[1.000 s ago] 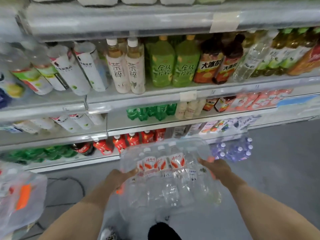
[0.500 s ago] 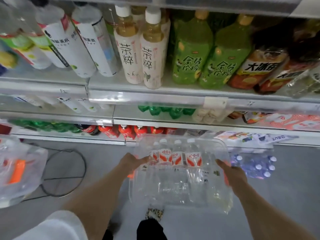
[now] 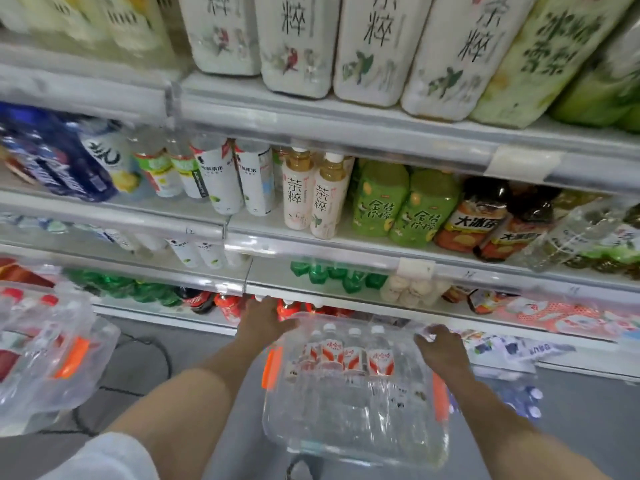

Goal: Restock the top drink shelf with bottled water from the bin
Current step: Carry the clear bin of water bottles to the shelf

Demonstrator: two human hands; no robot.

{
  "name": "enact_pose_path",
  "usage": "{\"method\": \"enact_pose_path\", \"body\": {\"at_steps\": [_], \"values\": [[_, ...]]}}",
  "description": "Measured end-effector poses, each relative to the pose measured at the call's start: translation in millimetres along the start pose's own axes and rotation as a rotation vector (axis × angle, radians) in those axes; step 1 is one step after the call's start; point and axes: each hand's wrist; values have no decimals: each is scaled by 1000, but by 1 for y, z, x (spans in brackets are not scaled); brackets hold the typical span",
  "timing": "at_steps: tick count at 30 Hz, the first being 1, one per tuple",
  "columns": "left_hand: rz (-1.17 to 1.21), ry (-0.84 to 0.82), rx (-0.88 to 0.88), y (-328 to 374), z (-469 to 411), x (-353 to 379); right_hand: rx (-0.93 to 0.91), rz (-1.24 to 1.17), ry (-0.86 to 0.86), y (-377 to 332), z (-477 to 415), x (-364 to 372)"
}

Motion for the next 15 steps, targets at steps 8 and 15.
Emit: {"method": "enact_pose_path", "body": {"at_steps": [8, 15], "values": [[81, 354, 193, -16, 71, -147, -514, 90, 71, -170, 98, -35], [59, 633, 218, -102, 165, -231, -856, 180, 184, -283, 240, -3]]}}
Point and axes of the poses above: each hand's wrist, its own z-axis away from the middle knuckle, its own x-axis out of the palm, y = z × x, and after that the axes turned 4 degrees about -z, right-handed
